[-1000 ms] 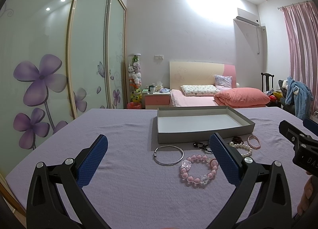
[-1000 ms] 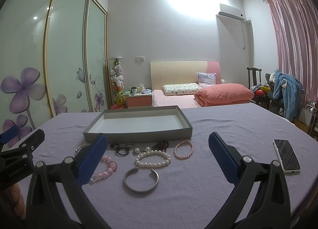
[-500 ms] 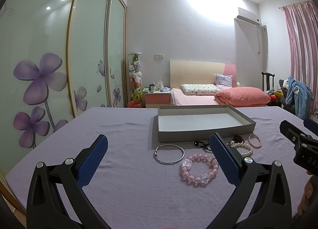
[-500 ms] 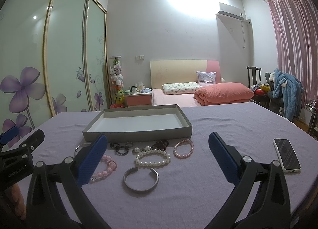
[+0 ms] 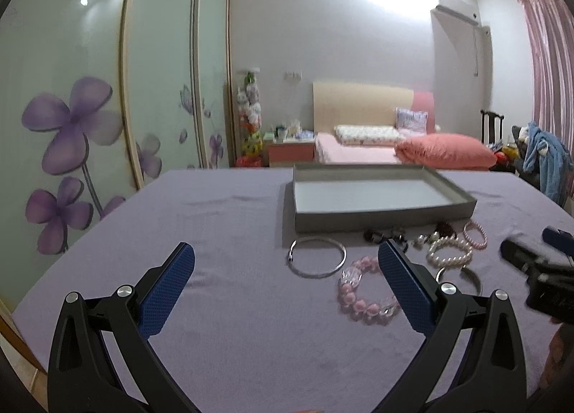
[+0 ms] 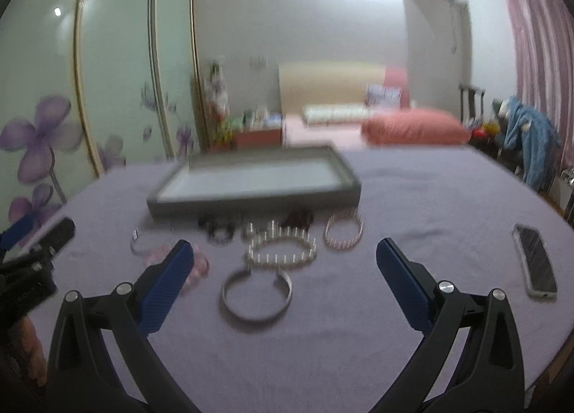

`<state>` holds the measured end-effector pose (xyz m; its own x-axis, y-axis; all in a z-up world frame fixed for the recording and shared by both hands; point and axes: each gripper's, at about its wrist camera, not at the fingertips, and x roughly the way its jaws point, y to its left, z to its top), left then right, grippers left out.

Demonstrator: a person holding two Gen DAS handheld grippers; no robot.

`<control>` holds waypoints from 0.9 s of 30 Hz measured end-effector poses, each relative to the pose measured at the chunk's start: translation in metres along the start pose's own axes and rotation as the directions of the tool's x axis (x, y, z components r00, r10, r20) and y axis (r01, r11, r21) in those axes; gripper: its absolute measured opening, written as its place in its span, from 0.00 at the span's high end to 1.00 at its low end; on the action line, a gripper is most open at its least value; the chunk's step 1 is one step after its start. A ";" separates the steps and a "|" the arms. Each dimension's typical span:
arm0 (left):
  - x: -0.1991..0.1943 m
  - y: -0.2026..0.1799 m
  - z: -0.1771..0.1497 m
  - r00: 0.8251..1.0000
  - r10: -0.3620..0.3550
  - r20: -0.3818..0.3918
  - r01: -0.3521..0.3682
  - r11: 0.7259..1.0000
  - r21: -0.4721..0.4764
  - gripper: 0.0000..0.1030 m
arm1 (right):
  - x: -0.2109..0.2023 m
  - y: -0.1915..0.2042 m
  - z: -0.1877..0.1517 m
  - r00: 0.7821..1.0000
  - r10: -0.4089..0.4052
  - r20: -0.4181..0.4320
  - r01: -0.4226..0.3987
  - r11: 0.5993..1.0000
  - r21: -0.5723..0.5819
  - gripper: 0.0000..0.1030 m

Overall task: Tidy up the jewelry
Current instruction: 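Grasp the pink beaded bracelet with the left tool while the right tool grasps the silver cuff bangle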

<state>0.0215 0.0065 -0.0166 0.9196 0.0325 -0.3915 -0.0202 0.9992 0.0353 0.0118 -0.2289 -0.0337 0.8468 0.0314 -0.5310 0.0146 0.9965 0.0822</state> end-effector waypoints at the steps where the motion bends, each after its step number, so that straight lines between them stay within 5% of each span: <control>1: 0.003 0.002 0.000 1.000 0.001 -0.020 -0.001 1.000 -0.001 0.02 | 0.009 0.001 -0.003 0.998 0.010 -0.061 -0.010 1.000 0.000 0.04; 6: 0.015 0.007 0.000 0.996 0.010 -0.088 -0.010 1.000 0.002 0.02 | 0.039 0.012 -0.016 0.966 0.025 -0.258 -0.027 1.000 -0.003 0.13; 11: 0.020 0.008 0.000 0.993 -0.012 -0.122 0.012 1.000 0.001 0.02 | 0.059 0.022 -0.021 0.938 0.002 -0.348 -0.010 1.000 -0.021 0.20; 16: 0.029 0.004 0.003 0.986 -0.035 -0.162 0.039 0.999 0.021 0.02 | 0.062 0.037 -0.024 0.934 -0.039 -0.354 0.017 0.998 -0.066 0.24; 19: 0.036 -0.002 0.004 0.980 -0.046 -0.192 0.055 0.998 0.042 0.02 | 0.062 0.041 -0.020 0.940 -0.041 -0.340 0.013 0.996 -0.084 0.37; 27: 0.059 -0.025 0.005 0.955 -0.094 -0.280 0.130 0.985 0.115 0.02 | 0.056 0.019 -0.017 0.943 -0.035 -0.330 0.011 0.997 -0.073 0.37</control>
<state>0.0783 -0.0171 -0.0364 0.7706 -0.0557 -0.6349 0.1451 0.9854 0.0896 0.0506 -0.2069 -0.0766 0.6227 0.0205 -0.7822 -0.0151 0.9998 0.0142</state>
